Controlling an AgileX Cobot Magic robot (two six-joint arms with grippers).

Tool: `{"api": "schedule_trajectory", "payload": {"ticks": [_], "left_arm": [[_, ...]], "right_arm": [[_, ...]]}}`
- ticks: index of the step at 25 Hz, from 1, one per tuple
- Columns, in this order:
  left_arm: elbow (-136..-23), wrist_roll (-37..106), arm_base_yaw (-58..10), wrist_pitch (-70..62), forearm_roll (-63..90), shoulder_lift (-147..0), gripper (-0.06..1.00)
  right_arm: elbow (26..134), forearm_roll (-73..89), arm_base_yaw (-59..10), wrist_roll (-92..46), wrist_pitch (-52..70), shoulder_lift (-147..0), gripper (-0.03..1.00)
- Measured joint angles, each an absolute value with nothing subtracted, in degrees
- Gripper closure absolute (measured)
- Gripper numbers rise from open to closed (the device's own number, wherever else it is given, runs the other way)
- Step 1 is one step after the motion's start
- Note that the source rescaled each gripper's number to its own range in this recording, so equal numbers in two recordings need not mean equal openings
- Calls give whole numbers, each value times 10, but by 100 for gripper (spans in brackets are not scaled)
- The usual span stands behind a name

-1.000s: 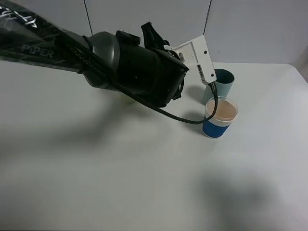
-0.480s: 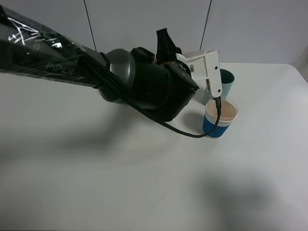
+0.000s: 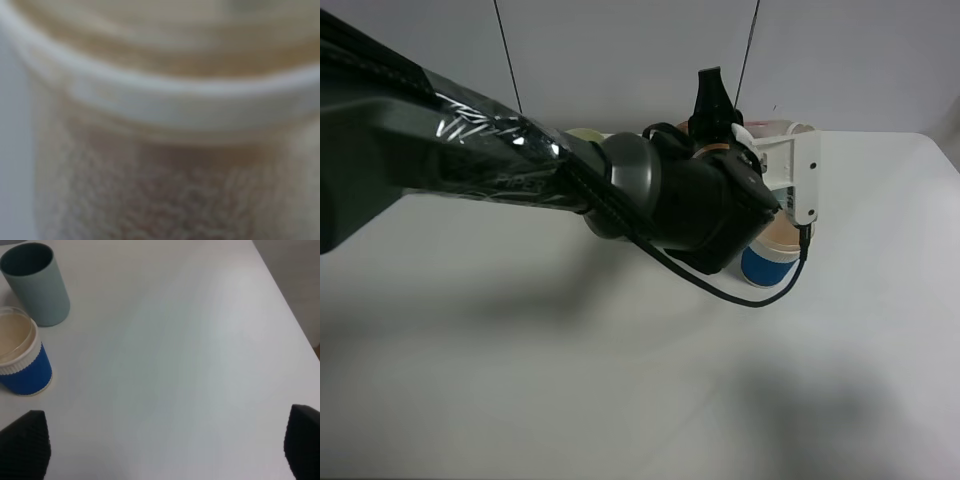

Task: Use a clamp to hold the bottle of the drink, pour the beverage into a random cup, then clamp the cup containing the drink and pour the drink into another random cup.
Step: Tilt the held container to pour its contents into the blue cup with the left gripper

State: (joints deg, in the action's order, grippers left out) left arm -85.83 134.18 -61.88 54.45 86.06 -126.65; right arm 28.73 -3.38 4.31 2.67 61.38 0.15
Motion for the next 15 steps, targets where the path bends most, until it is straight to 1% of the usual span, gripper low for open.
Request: {"api": "schedule_trajectory", "payload": {"ticks": [4, 15], "left_arm": [[-869, 1371, -627, 546, 849, -1286, 92], [-870, 1380, -617, 558, 832, -1286, 92]], "right_arm": [[287, -34, 43, 27, 614, 1, 17], [287, -34, 43, 27, 614, 1, 17]]}}
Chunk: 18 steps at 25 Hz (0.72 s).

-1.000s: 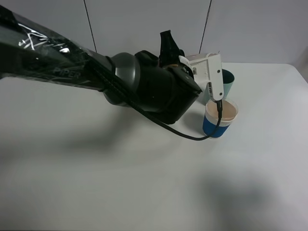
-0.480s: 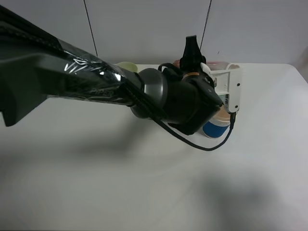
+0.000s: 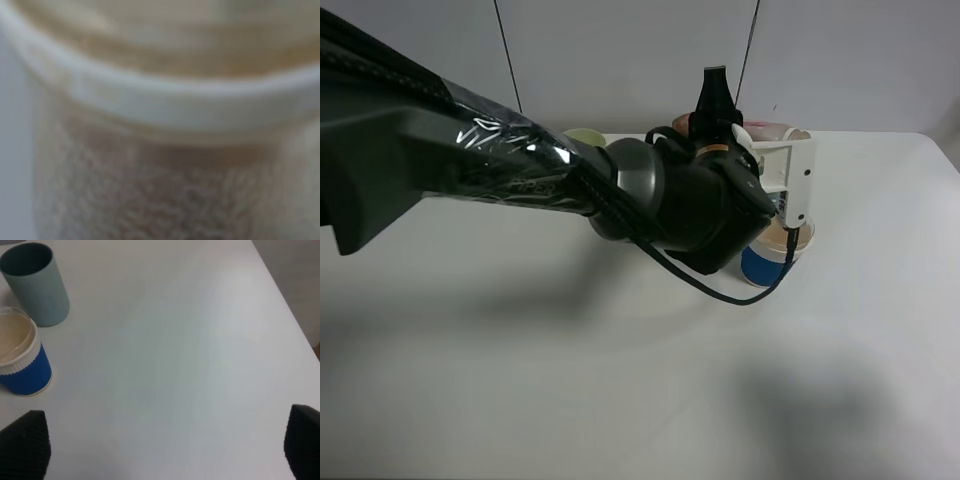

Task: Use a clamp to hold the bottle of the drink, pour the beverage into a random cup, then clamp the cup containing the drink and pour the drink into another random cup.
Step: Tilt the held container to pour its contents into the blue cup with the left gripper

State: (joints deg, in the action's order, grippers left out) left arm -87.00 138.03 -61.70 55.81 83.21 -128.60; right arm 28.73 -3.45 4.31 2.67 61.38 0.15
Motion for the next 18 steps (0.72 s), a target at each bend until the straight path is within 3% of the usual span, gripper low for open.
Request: {"api": "schedule_trajectory", "payload": {"ticks": [18], "left_arm": [[-870, 1448, -617, 572, 814, -1286, 92]], "right_arm": [[287, -34, 43, 27, 614, 1, 17]]}}
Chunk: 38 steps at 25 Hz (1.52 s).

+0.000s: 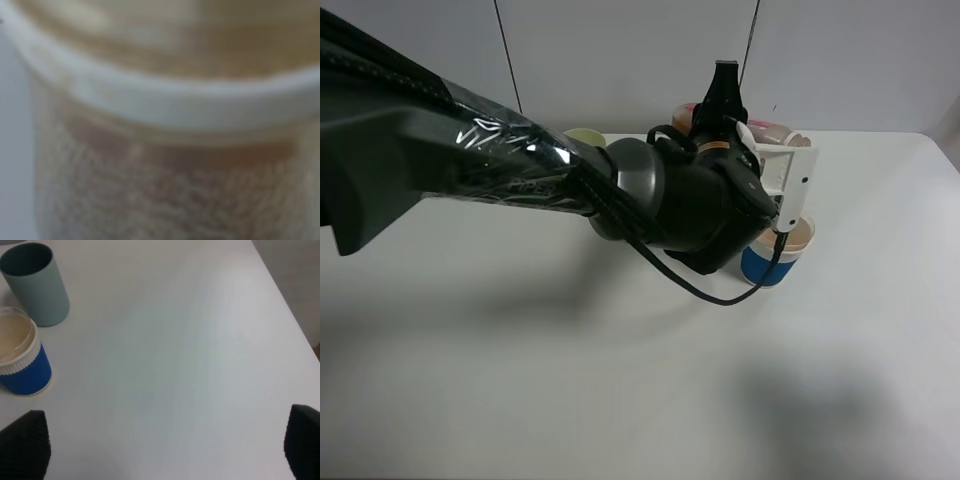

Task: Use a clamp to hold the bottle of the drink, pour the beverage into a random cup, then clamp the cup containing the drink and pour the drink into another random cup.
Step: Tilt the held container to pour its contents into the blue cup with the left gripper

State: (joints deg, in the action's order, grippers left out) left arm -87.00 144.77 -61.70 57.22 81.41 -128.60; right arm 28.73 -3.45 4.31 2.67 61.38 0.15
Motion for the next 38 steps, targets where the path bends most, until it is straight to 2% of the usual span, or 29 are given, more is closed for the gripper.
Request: {"api": "schedule_trajectory", "payload": {"ticks": [38], "left_arm": [[-870, 1541, -617, 595, 790, -1286, 92]], "right_arm": [[287, -34, 43, 27, 614, 1, 17]]}}
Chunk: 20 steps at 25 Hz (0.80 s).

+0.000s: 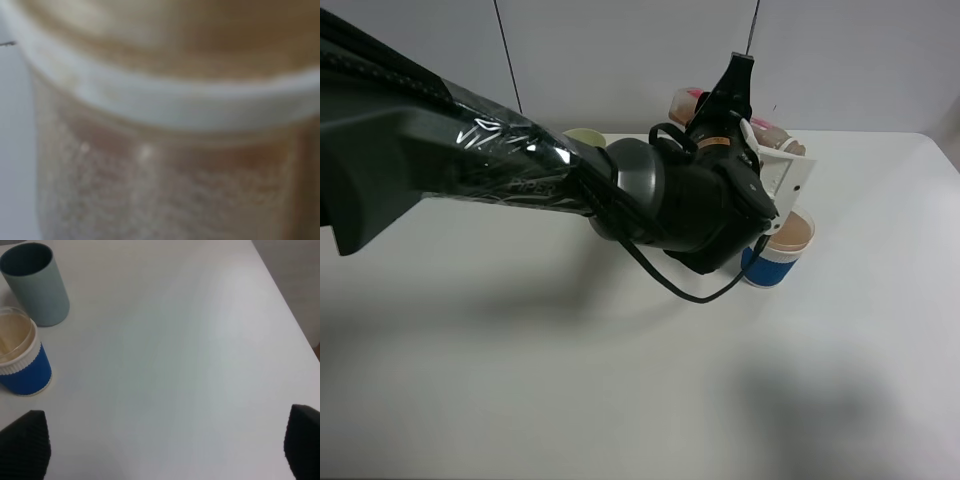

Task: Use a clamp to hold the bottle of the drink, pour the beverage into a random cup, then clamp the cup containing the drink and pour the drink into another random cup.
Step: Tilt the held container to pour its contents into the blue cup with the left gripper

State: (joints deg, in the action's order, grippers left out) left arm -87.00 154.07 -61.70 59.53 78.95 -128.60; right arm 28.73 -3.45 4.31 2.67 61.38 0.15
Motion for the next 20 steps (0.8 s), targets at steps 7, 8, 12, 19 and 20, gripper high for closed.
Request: {"api": "schedule_trajectory", "payload": {"ticks": [7, 8, 12, 19, 20], "left_arm": [[-870, 1543, -617, 598, 784, -1286, 92], [-870, 1544, -617, 598, 784, -1286, 92], [-870, 1549, -617, 598, 784, -1286, 92], [-870, 1549, -617, 598, 784, -1286, 92], [-870, 1549, -617, 598, 784, -1286, 92]], "right_arm": [[287, -34, 43, 27, 614, 1, 17], [287, -34, 43, 27, 614, 1, 17], [287, -34, 43, 27, 614, 1, 17], [287, -34, 43, 27, 614, 1, 17], [287, -34, 43, 27, 614, 1, 17]]}}
